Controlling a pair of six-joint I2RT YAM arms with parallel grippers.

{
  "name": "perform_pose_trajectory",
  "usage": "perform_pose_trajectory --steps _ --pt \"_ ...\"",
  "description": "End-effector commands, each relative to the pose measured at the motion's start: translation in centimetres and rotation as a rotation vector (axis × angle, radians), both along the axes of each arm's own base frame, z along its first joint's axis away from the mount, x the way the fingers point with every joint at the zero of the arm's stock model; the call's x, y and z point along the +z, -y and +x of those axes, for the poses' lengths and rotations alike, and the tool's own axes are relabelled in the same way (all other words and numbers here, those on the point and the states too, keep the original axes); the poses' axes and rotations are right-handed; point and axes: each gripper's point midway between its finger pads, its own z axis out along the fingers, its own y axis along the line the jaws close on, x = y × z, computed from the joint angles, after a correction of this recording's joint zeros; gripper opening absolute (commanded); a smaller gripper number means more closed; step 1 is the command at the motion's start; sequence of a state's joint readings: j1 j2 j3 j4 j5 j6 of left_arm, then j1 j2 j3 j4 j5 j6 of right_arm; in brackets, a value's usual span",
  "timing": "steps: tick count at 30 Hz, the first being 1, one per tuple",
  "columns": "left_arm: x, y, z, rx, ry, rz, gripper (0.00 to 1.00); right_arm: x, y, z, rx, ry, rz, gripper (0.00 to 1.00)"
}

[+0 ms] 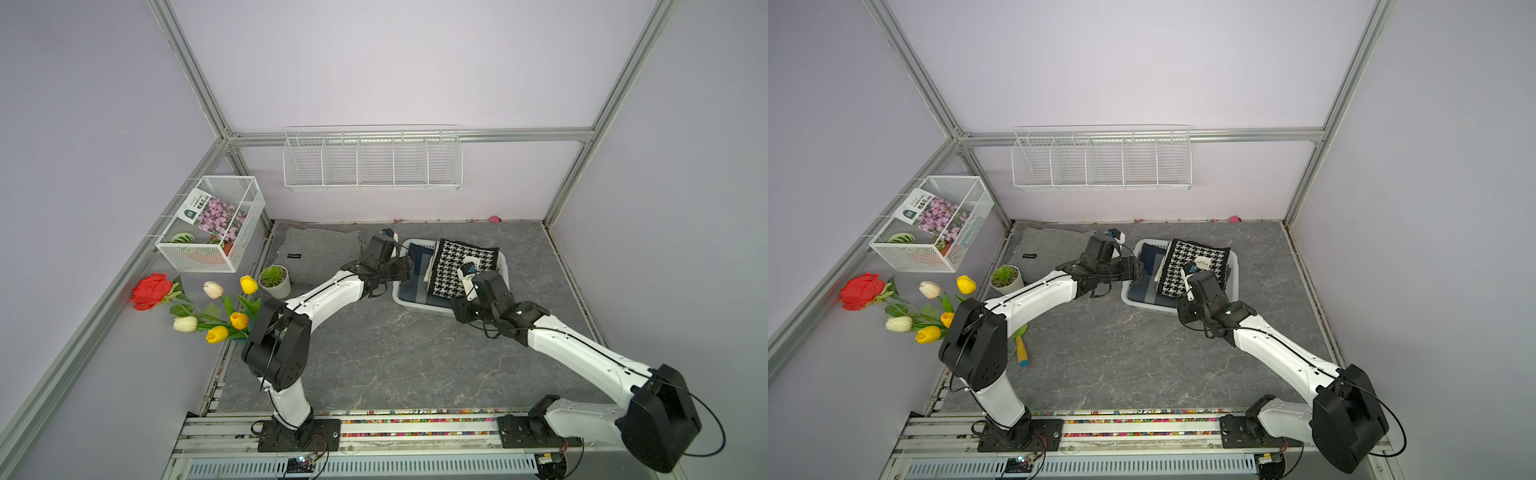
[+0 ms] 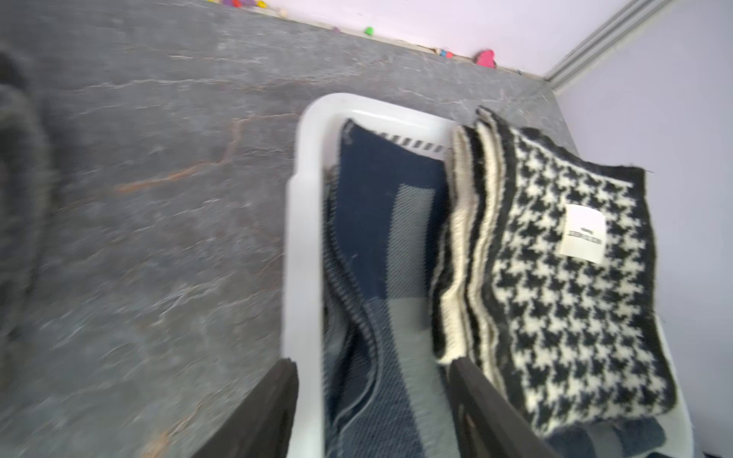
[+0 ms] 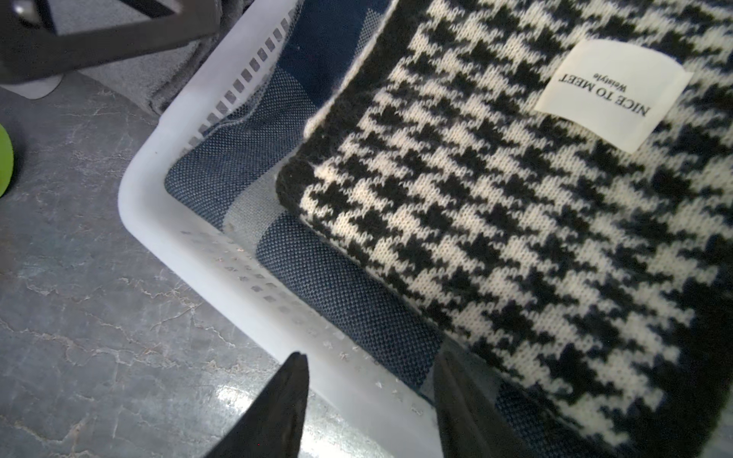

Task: Put the folded scarf in the basket
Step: Adjust the basket at the center of the board.

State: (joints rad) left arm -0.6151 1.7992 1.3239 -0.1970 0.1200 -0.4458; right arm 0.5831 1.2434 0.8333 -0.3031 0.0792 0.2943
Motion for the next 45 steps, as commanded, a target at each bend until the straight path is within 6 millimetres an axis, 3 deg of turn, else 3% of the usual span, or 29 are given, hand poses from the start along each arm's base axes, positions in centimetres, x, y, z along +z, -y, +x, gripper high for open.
perform_pose_trajectory --steps 1,4,7,11,16,22,28,35,40,45 --pt "-3.4 1.0 0.0 -0.059 -0.073 0.068 0.65 0.5 -0.2 0.1 0.005 0.011 -0.013 0.56" --pt "-5.9 0.2 0.3 -0.033 -0.108 0.176 0.62 0.6 -0.2 0.1 0.006 0.011 -0.011 0.56" --pt "-7.0 -1.1 0.4 0.004 -0.108 0.275 0.56 0.7 -0.1 0.1 0.005 0.015 -0.013 0.56" --pt "-6.7 -2.1 0.4 0.041 -0.089 0.325 0.46 0.5 -0.2 0.2 0.006 0.011 -0.018 0.56" --pt "-5.3 -2.0 0.4 0.058 -0.053 0.332 0.26 0.4 -0.1 0.2 0.005 0.01 -0.029 0.56" --pt "-4.4 -1.3 0.3 0.061 -0.003 0.509 0.29 0.4 -0.2 0.1 0.01 0.009 -0.032 0.56" --pt "-5.5 -2.7 0.3 0.098 -0.03 0.708 0.29 0.6 -0.1 0.1 0.01 0.014 -0.031 0.56" --pt "-5.4 -3.6 0.1 0.111 -0.04 0.752 0.26 0.6 -0.2 0.1 0.014 0.013 -0.033 0.57" --pt "-3.7 -3.5 0.0 0.131 -0.011 0.728 0.29 0.2 0.1 0.3 0.004 0.016 -0.055 0.57" --pt "-1.7 -4.3 -0.2 0.162 0.021 0.74 0.3 -1.7 0.8 0.9 -0.037 -0.036 -0.131 0.57"
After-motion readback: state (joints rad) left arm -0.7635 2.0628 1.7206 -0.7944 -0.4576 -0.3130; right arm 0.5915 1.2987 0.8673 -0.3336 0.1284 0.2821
